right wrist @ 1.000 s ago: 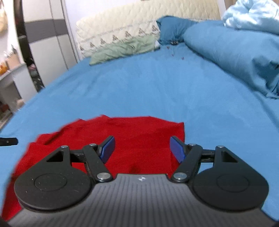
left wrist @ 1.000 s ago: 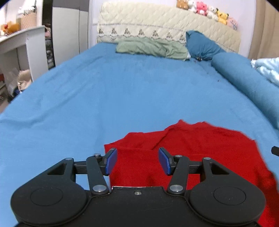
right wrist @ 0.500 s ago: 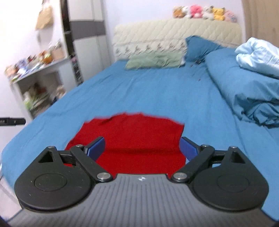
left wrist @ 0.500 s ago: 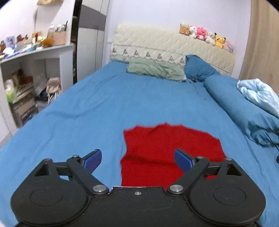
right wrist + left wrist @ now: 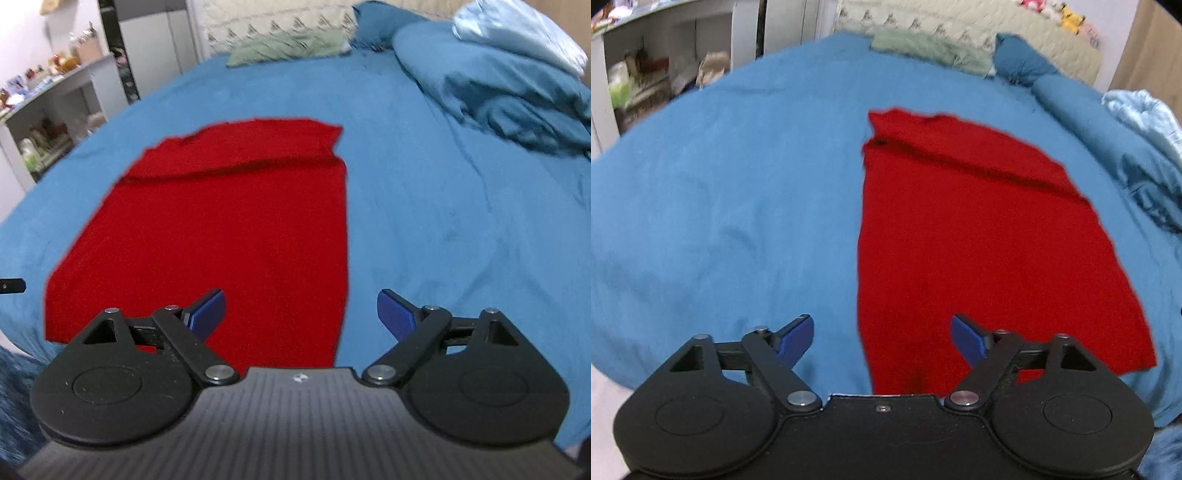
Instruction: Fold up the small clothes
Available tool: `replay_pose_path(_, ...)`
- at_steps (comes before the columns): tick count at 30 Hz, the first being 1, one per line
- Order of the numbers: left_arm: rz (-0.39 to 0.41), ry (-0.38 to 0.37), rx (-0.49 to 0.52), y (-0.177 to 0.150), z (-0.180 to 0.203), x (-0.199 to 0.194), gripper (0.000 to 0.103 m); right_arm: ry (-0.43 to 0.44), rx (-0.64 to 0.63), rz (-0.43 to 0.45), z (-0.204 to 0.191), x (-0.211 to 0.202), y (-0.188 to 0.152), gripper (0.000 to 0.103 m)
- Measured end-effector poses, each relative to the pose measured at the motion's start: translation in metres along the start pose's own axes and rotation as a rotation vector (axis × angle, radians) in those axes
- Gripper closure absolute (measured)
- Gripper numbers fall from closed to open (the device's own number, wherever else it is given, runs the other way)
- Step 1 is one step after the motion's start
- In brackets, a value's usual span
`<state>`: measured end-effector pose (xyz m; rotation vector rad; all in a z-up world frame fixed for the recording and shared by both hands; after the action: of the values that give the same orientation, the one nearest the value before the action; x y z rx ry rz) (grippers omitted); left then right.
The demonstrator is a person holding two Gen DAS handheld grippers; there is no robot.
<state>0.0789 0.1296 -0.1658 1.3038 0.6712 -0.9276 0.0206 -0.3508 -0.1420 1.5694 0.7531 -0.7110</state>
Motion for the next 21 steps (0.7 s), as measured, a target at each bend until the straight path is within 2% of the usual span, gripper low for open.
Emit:
replay_pose_path(2,-0.032,0.002,0.007,-0.010,-0.001,0.011,0.036,-0.031,0.011,-0.024,0.002,0.013,-0.014,0.000)
replay_pose_path(4,-0.056,0.006,0.022,-0.014,-0.001,0.022,0.041,-0.052,0.027,-0.049,0.004,0.024,-0.026,0.003)
replay_pose_path(7,-0.077,0.004,0.039,-0.016,0.003,0.034,0.043,-0.057,0.047,-0.085,0.005,0.040,-0.040,0.006)
replay_pose_path(10,-0.095,-0.002,0.066,-0.016,0.008,0.043,0.054,-0.059,0.047,-0.108,0.002,0.053,-0.051,0.017)
replay_pose_path(12,-0.104,0.000,0.077,-0.018,0.011,0.048,0.055,-0.058,0.049,-0.130,0.001,0.059,-0.055,0.023)
replay_pose_path(16,-0.110,0.011,0.084,-0.020,0.010,0.054,0.057,-0.063,0.045,-0.129,-0.001,0.064,-0.060,0.028)
replay_pose_path(18,-0.116,0.011,0.081,-0.022,0.010,0.056,0.066,-0.052,0.049,-0.127,0.000,0.065,-0.060,0.040)
replay_pose_path(19,-0.120,0.009,0.081,-0.020,0.010,0.056,0.075,-0.051,0.048,-0.125,0.000,0.066,-0.060,0.044)
replay_pose_path(20,-0.125,0.010,0.083,-0.019,0.011,0.057,0.086,-0.047,0.043,-0.124,0.000,0.067,-0.058,0.054)
replay_pose_path(21,-0.132,0.012,0.082,-0.019,0.011,0.057,0.091,-0.040,0.039,-0.125,0.000,0.067,-0.057,0.063)
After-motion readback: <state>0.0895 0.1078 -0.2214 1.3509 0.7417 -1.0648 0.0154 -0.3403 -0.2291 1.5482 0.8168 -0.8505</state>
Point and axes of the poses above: each gripper's, at about its wrist camera, not at the fingertips, and x roughly the way its jaws point, z to its right, y to its top, the point moved 1 cm from there along x, roughly the way its jaws point, and after that the axes turned 8 degrees about -z, right-handed, at the moved point
